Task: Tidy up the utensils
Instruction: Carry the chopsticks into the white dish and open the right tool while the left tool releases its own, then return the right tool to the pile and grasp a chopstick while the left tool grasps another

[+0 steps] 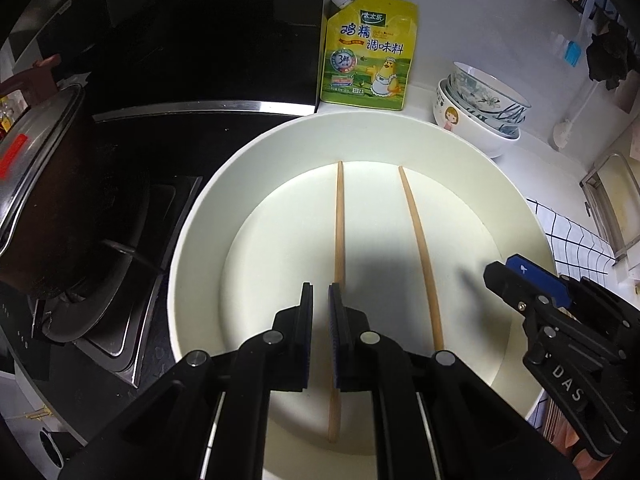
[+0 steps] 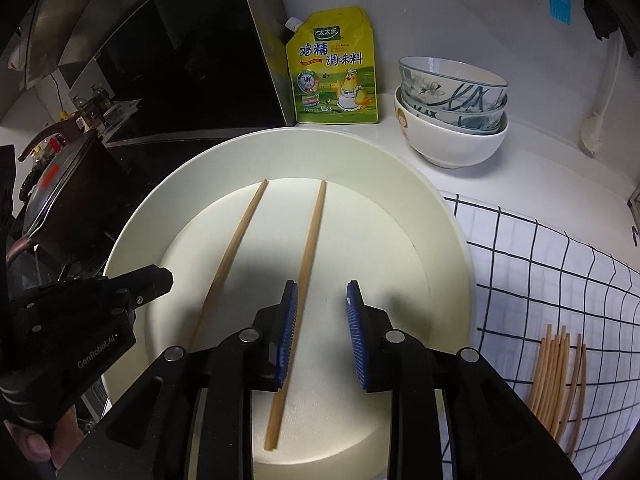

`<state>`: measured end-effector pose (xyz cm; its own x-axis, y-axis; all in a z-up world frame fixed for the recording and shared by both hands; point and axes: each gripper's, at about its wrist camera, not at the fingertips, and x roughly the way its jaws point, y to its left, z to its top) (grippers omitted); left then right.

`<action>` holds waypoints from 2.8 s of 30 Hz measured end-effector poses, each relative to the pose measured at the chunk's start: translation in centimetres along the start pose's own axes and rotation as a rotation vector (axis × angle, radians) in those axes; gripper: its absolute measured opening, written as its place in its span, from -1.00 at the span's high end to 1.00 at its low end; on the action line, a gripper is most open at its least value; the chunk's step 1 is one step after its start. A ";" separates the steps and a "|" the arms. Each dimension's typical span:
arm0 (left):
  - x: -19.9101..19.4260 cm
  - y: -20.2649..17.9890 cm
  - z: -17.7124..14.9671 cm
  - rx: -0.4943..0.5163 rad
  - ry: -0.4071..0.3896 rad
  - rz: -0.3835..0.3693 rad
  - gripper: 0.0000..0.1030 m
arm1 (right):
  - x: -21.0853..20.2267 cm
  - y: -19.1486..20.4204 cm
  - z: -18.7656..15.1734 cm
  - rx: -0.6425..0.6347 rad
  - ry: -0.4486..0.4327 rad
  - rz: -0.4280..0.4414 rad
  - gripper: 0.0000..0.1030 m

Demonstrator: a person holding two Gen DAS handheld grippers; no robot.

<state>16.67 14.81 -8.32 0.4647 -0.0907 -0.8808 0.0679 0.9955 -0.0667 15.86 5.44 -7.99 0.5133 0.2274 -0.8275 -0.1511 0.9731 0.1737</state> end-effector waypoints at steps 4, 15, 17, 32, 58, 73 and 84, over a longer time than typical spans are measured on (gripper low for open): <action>-1.0 -0.2 -0.5 0.001 -0.008 -0.001 0.82 | -1.2 -0.5 -0.8 0.009 0.001 -0.003 0.53; -4.0 -2.1 -1.5 0.034 -0.044 0.018 0.54 | -5.4 -1.1 -2.4 0.002 -0.050 0.010 0.50; -4.5 -2.5 -1.8 0.042 -0.064 0.033 0.40 | -6.0 -1.2 -2.5 -0.003 -0.067 0.014 0.50; -8.7 -5.8 -3.5 0.066 -0.186 0.073 -0.75 | -10.8 -4.4 -5.1 0.007 -0.123 -0.012 0.39; -5.4 -23.6 -11.4 0.239 -0.080 -0.072 -0.86 | -12.4 -23.7 -17.6 0.206 0.038 -0.221 -0.04; 0.5 -24.6 -13.9 0.221 -0.003 -0.036 -0.86 | -7.3 -24.6 -18.4 0.123 0.085 -0.214 -0.11; 2.4 -25.0 -13.9 0.226 0.019 0.017 -0.86 | -7.5 -25.7 -18.4 0.125 0.066 -0.225 -0.11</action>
<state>3.77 -9.87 -15.28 0.4508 -0.0712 -0.8898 0.2575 0.9648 0.0533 0.36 -21.95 -16.10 0.4653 0.0063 -0.8851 0.0679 0.9968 0.0427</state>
